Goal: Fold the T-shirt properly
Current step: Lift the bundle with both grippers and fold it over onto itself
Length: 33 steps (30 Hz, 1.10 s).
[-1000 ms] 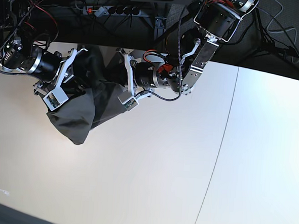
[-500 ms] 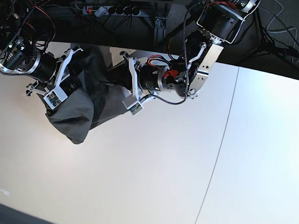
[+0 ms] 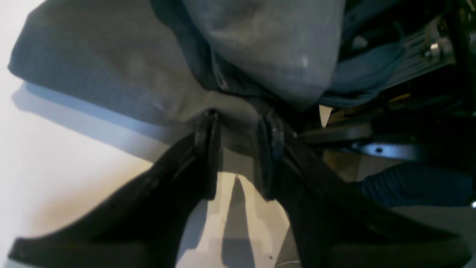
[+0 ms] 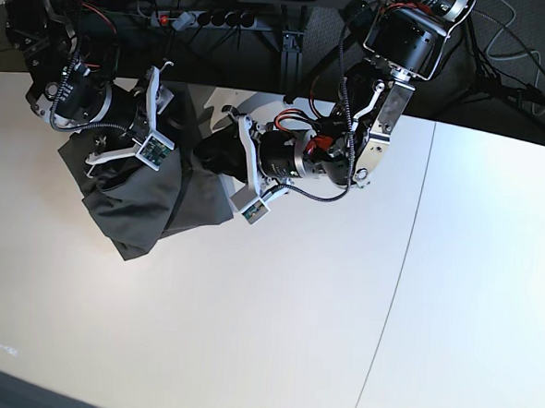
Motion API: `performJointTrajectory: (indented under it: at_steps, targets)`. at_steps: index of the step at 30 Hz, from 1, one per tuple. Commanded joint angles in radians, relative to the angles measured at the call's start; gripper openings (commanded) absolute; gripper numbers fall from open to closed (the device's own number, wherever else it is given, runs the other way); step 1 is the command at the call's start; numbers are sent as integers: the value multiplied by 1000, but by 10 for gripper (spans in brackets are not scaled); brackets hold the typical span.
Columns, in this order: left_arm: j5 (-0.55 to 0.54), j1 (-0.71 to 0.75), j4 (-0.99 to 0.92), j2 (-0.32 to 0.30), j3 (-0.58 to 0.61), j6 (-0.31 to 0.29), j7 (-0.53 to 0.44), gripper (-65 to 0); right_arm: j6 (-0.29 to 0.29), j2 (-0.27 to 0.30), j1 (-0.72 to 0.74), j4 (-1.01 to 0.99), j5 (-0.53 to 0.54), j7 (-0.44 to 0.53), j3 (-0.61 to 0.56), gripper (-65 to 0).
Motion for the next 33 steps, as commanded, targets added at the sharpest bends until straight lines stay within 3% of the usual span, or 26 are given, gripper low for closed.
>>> performJointTrajectory:
  at_steps: [1, 9, 20, 28, 30, 33]
  targets:
    - [-19, -17, 19, 3, -1, 1, -7, -435, 45, 11, 22, 15, 6, 22, 9, -307]
    - [-18, -16, 19, 0, -1, 1, -4, -435, 45, 8, 92, 16, 151, 19, 9, -307]
    - [-11, -16, 19, 0, -1, 1, -4, -435, 52, -62, 187, 15, 168, 23, 9, -307]
    - [4, -16, 19, 0, -1, 1, -4, -435, 51, -72, 193, 15, 157, 19, 12, -310]
    - [3, -16, 19, 0, -1, 1, -4, -435, 51, -72, 193, 15, 146, 19, 23, -361]
    - [4, -16, 19, 0, -1, 1, -4, -435, 51, -72, 194, 16, 139, 19, 66, -559]
